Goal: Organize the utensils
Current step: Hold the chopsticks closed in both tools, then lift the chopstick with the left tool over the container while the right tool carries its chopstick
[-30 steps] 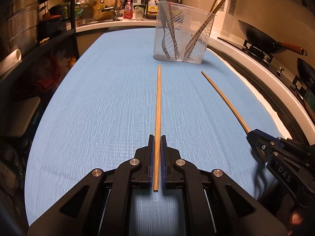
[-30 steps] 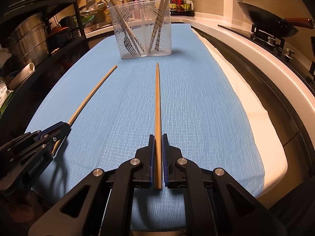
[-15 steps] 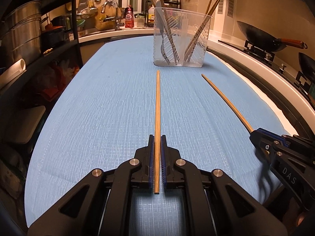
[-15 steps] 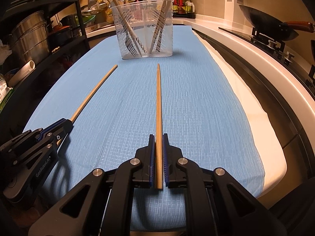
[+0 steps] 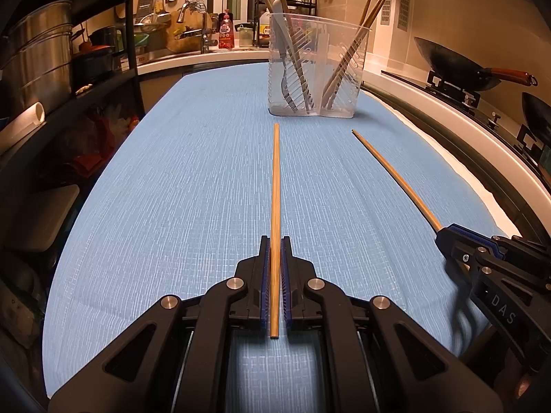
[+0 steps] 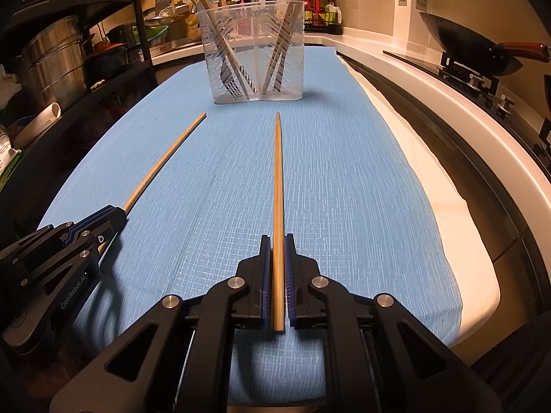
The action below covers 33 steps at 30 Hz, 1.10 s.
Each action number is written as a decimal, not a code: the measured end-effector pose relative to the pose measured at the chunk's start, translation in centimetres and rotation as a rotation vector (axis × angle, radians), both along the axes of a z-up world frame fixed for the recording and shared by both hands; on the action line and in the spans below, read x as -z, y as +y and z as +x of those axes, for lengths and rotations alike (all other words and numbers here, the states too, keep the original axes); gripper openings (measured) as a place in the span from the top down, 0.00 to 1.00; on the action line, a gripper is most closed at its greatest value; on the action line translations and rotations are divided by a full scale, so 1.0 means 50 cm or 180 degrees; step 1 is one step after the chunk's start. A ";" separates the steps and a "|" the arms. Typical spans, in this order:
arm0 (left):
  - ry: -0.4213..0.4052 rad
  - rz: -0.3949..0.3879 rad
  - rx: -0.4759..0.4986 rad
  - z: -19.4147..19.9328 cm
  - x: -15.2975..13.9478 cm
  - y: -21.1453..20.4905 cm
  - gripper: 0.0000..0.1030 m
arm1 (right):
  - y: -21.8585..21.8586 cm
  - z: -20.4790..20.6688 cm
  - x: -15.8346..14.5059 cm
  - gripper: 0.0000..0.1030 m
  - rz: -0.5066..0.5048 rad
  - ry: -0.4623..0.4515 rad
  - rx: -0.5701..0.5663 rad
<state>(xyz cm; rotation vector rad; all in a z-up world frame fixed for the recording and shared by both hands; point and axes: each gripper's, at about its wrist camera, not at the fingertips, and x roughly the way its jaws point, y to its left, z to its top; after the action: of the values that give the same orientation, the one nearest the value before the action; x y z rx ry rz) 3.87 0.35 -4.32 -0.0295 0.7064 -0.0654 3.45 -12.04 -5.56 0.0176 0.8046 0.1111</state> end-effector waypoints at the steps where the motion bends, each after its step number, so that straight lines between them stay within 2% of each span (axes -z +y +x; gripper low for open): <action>1: 0.0000 -0.0001 -0.0001 0.000 0.000 0.000 0.94 | 0.000 0.000 0.000 0.91 -0.0001 -0.0001 -0.0001; 10: 0.0000 -0.0006 -0.0001 -0.001 -0.002 -0.001 0.94 | -0.005 -0.002 -0.005 0.94 0.0032 0.0010 -0.0007; 14: -0.0035 0.0011 -0.0007 -0.006 -0.007 -0.004 0.94 | -0.006 -0.015 -0.030 0.94 -0.0011 -0.0136 -0.0007; 22: -0.0307 -0.0022 -0.0023 -0.046 -0.057 0.003 0.94 | -0.019 -0.061 -0.100 0.94 -0.0138 -0.0462 -0.0048; 33: -0.0604 -0.0112 0.0019 -0.092 -0.152 0.004 0.94 | -0.041 -0.094 -0.199 0.94 -0.0133 -0.0757 -0.0074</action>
<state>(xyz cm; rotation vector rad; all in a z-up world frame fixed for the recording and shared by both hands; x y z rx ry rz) -0.73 0.57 3.29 -0.0542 0.5156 -0.0851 -1.26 -14.07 4.37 -0.0438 0.5695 0.1160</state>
